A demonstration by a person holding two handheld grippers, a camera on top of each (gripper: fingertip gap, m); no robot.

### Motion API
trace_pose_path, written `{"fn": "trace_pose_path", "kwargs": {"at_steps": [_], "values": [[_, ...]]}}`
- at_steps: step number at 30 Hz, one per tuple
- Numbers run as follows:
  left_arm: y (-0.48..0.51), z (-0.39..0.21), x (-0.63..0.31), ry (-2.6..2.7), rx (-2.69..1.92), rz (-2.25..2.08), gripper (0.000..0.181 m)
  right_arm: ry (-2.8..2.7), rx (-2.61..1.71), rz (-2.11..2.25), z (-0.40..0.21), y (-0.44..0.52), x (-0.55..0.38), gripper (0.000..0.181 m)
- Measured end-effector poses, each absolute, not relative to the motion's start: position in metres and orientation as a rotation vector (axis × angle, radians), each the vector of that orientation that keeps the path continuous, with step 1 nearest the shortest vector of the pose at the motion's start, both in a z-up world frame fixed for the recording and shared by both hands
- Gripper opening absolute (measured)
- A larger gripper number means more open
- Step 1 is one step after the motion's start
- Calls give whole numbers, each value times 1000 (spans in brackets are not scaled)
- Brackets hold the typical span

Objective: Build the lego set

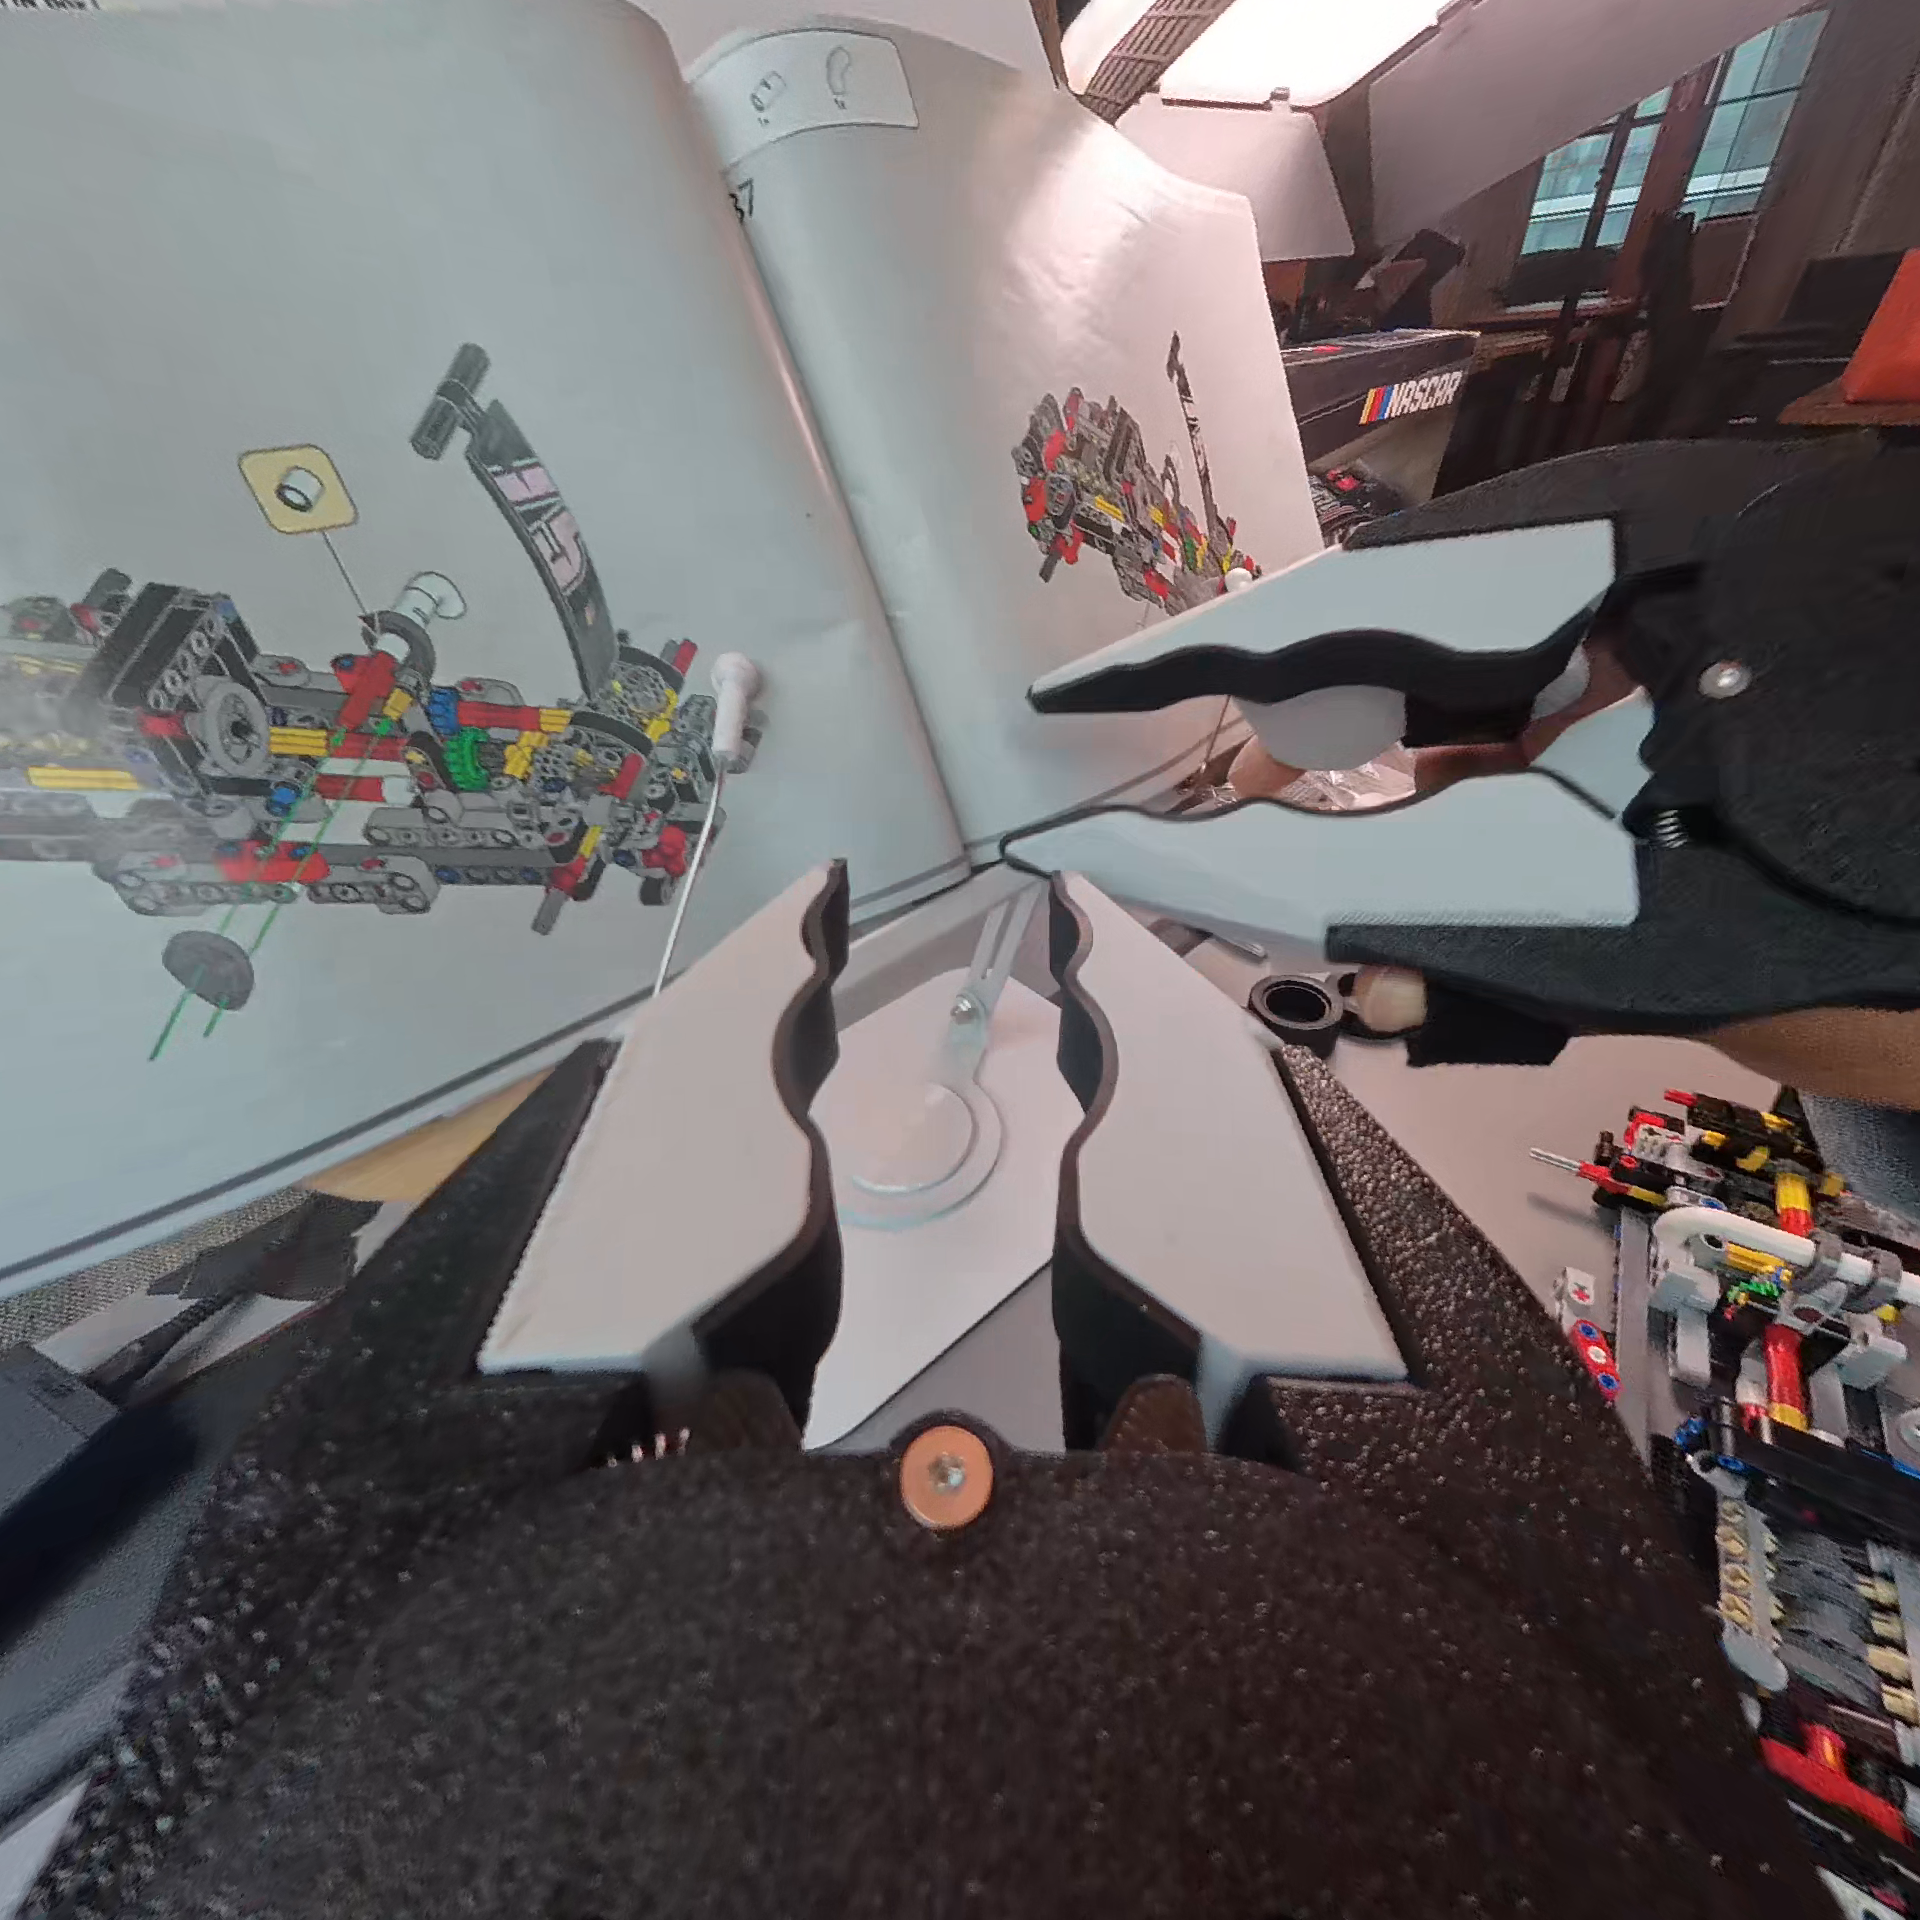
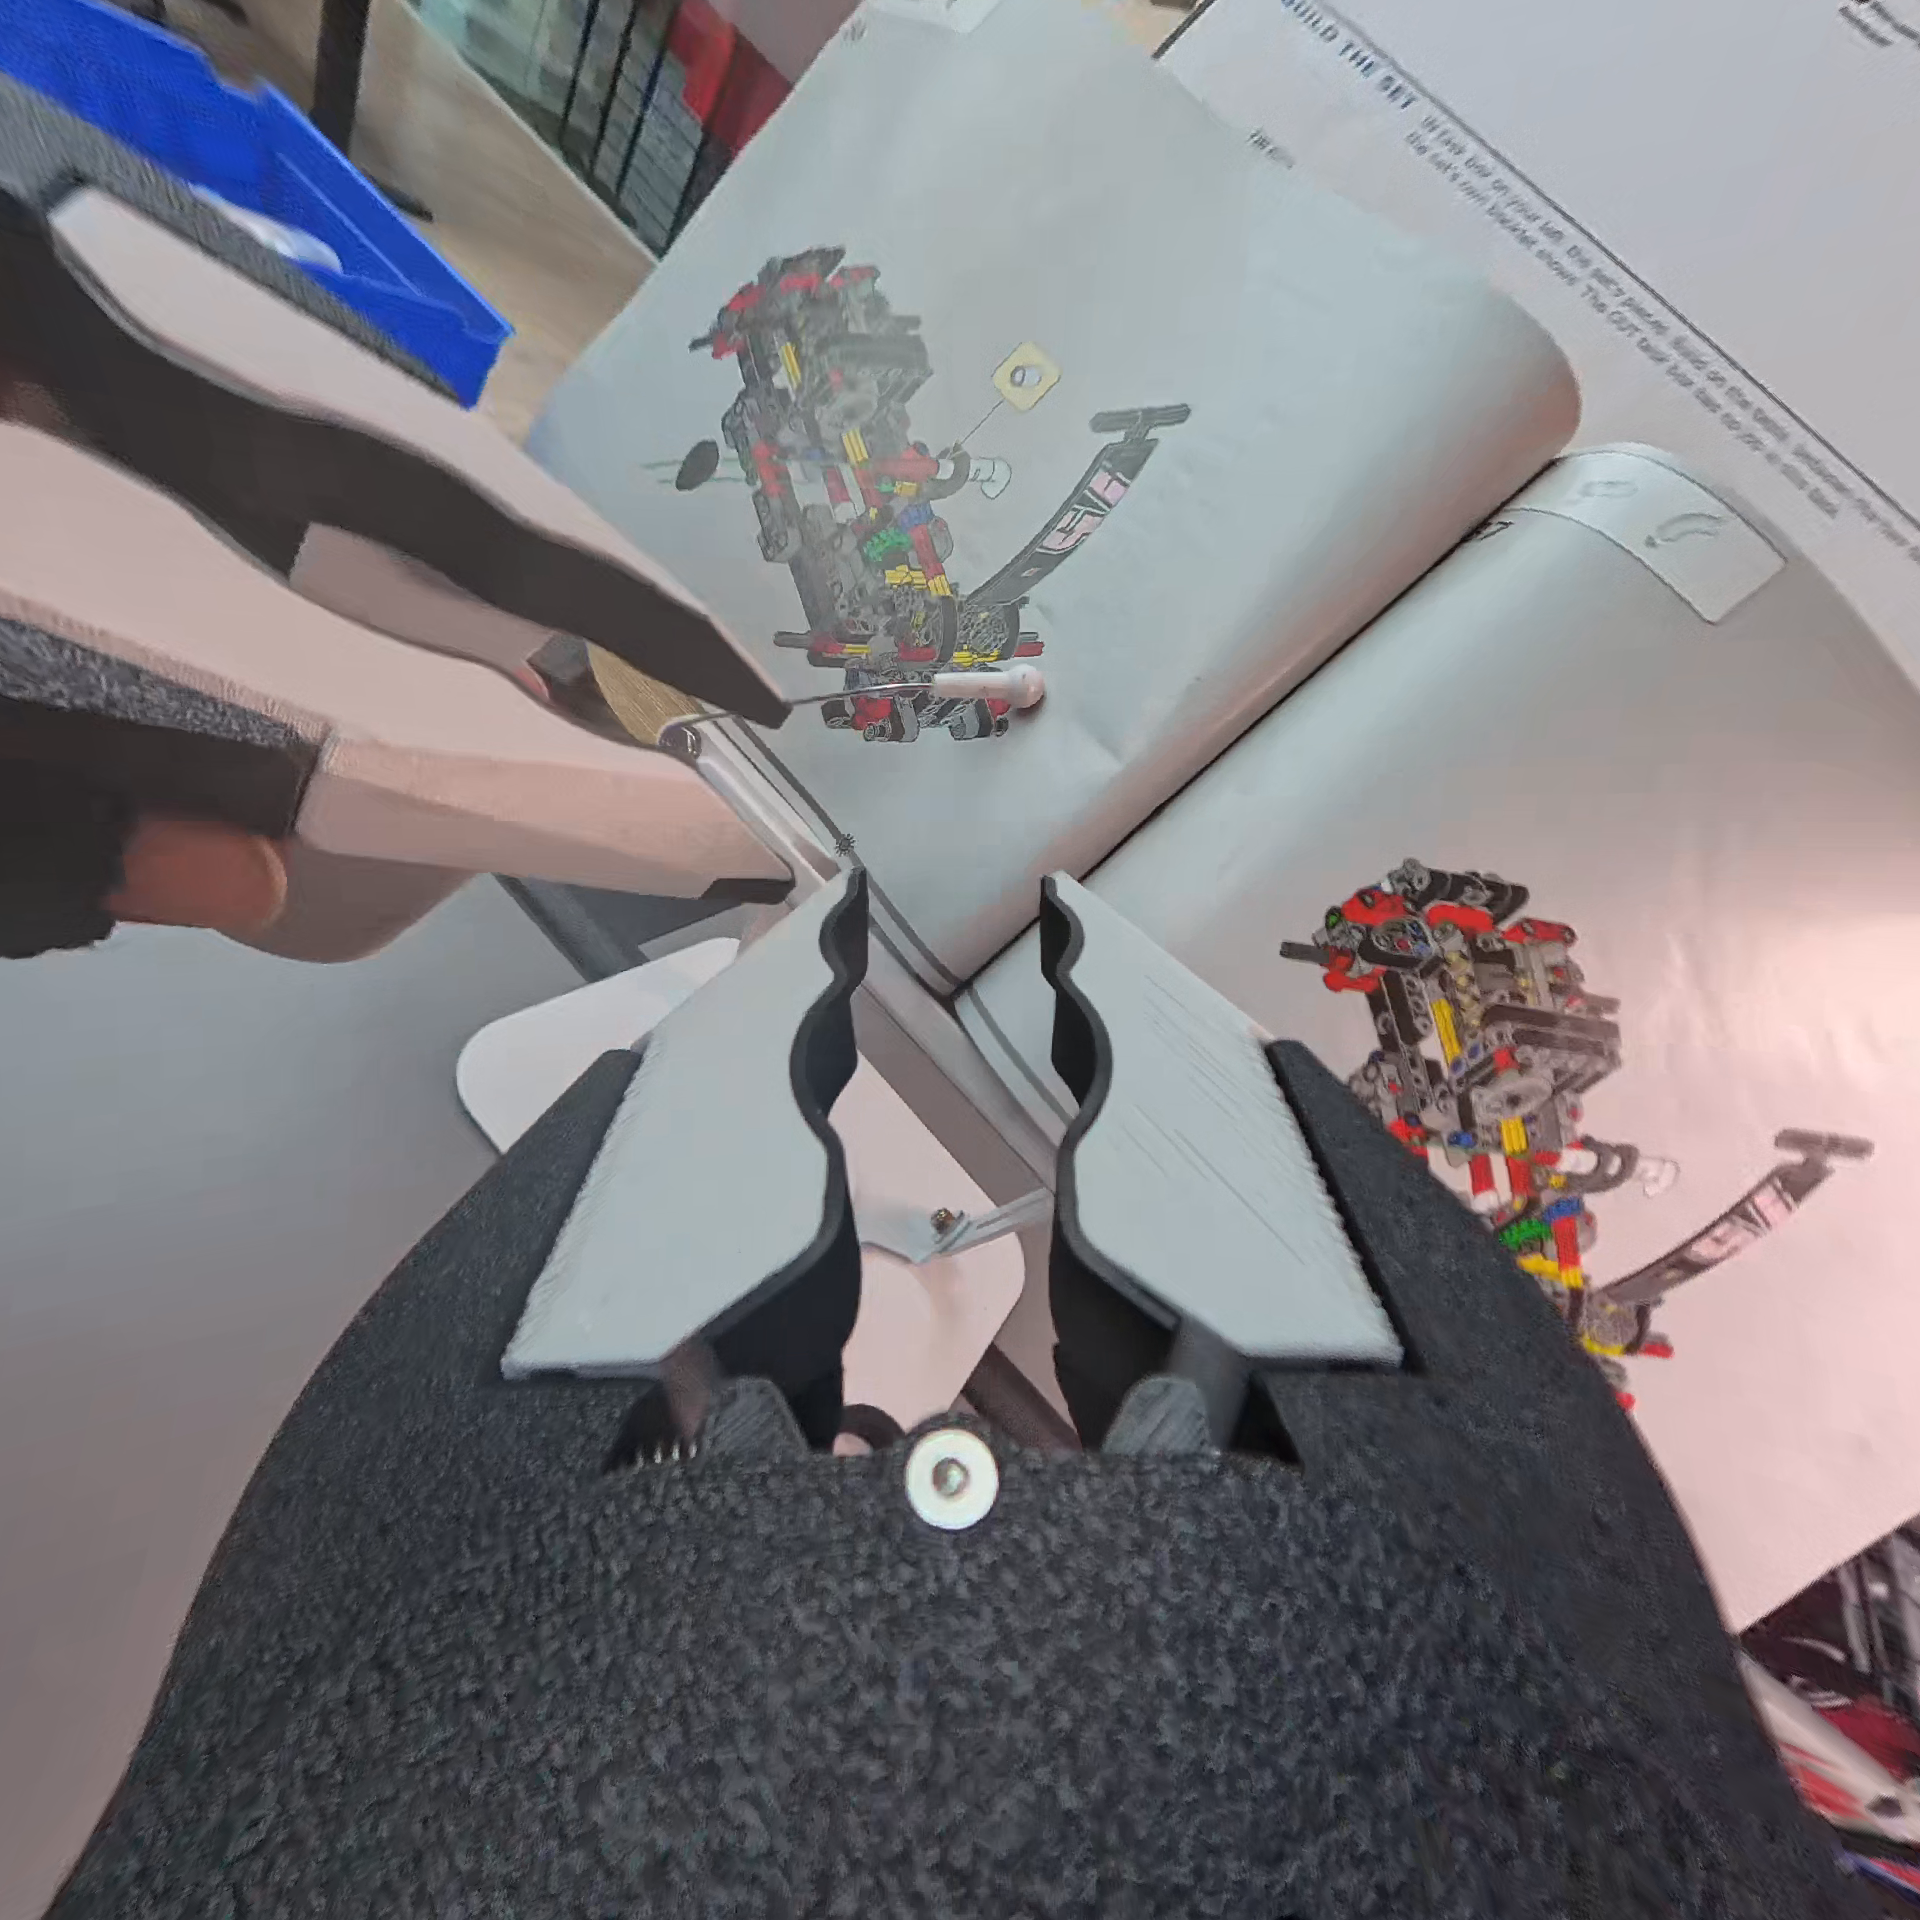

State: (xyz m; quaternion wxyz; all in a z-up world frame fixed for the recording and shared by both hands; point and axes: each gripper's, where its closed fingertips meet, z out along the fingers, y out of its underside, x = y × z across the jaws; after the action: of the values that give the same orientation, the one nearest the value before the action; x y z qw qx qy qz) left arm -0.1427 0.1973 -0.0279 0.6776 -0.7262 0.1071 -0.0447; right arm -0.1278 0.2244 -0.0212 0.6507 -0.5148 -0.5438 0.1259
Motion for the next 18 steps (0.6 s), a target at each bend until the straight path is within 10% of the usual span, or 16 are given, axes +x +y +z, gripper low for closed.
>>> {"fn": "trace_pose_path", "kwargs": {"at_steps": [18], "values": [[103,-75,-136,97,-1554,1,54,-833,-1321,624,-3,236,3,38]]}}
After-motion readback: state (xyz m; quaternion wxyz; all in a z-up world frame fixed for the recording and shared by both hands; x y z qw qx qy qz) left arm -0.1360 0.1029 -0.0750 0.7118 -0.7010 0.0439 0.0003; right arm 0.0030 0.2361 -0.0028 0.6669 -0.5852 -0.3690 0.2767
